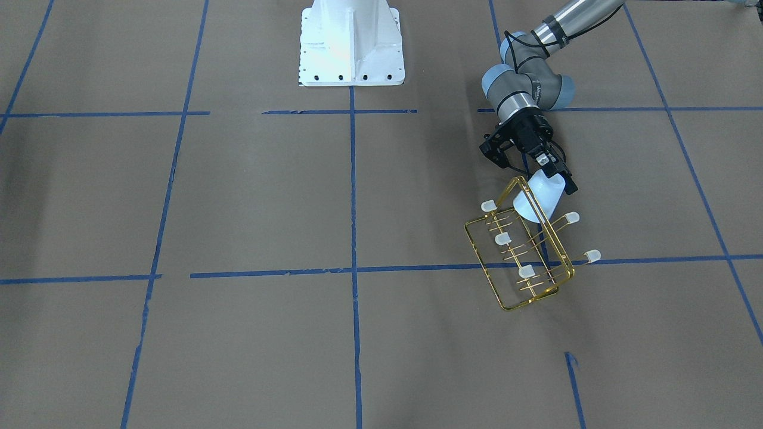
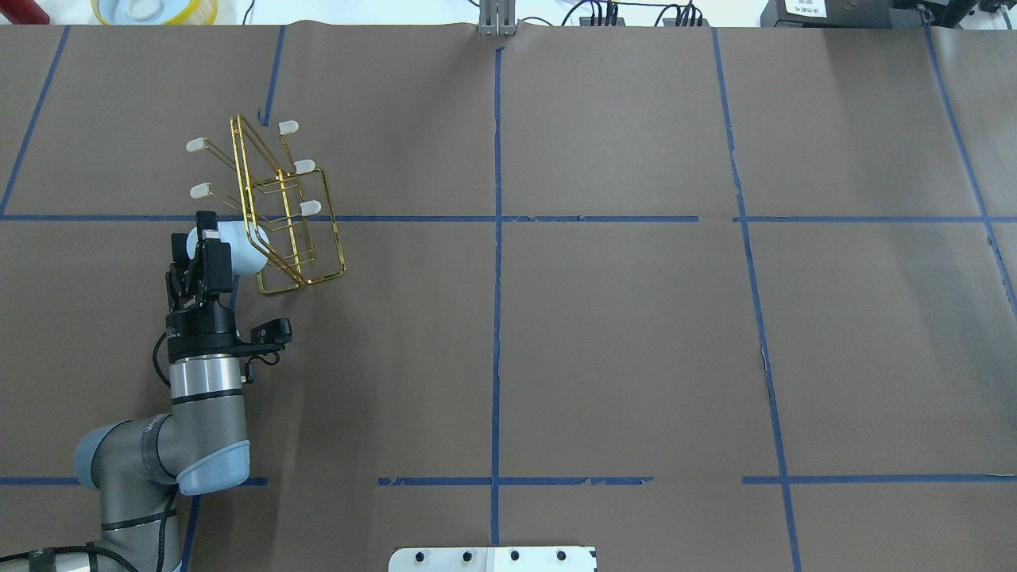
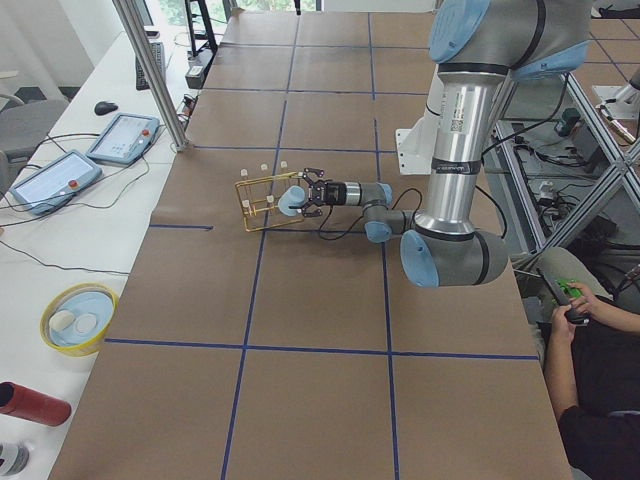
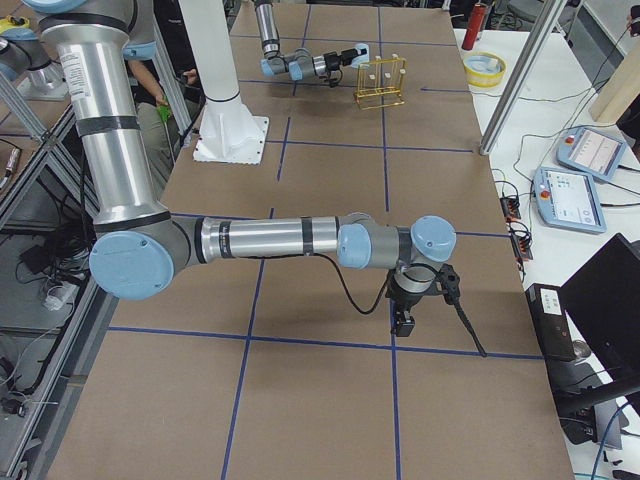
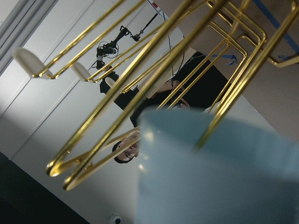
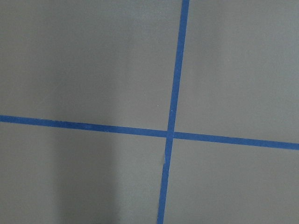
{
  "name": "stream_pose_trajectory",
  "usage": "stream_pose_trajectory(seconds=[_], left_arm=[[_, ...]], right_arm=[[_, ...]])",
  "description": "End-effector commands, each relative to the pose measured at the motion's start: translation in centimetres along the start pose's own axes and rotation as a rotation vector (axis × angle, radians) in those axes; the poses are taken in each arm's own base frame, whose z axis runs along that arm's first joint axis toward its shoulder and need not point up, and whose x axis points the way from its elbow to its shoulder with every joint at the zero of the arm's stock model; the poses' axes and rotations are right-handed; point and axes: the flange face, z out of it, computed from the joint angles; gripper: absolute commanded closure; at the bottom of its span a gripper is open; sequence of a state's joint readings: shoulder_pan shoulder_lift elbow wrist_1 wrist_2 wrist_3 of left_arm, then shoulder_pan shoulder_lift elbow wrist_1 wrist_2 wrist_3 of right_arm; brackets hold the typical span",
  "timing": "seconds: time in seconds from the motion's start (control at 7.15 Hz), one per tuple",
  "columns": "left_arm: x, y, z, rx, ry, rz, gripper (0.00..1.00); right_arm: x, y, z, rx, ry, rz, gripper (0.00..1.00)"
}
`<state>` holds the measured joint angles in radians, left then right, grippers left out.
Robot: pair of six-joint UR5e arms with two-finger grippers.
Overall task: Hang cup on cup holder
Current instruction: 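Slide the cup onto the white-tipped peg and open the left gripper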
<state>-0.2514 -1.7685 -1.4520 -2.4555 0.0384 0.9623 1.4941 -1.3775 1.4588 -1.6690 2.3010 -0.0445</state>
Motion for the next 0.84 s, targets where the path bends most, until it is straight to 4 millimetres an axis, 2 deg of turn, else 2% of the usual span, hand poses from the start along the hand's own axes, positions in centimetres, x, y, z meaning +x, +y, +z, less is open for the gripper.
stream_pose_trajectory(seconds=[0.0, 0.42, 0.7], left_arm=[[-0.2, 0.1, 0.1, -0.002, 0.000, -0.008, 0.00], [-0.5, 1.7, 0.5, -0.009, 0.002, -0.032, 0.00], [0.7, 6.0, 0.5, -0.007, 0.003, -0.078, 0.00]], right_arm=[[0.0, 0.0, 0.0, 0.000, 0.000, 0.000, 0.00], [0.0, 0.0, 0.0, 0.000, 0.000, 0.000, 0.00], [0.0, 0.0, 0.0, 0.000, 0.000, 0.000, 0.00]])
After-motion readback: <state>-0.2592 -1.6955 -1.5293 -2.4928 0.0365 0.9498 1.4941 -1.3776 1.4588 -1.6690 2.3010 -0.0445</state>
